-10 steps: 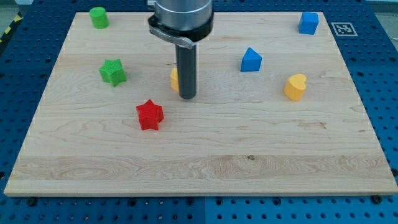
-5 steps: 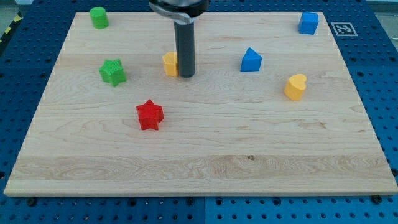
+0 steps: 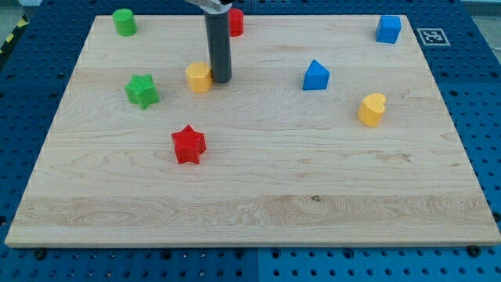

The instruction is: Move the yellow hexagon closer to the green star

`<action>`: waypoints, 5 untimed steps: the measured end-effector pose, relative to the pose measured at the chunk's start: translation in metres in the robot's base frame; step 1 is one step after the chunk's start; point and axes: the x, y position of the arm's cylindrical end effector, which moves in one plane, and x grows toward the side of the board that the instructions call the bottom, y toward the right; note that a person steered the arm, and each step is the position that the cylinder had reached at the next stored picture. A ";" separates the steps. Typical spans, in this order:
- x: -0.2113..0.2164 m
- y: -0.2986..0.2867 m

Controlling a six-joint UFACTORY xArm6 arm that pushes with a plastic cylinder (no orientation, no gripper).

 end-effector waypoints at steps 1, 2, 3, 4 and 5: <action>0.000 -0.020; 0.004 -0.033; 0.010 -0.046; 0.011 -0.051; 0.026 -0.051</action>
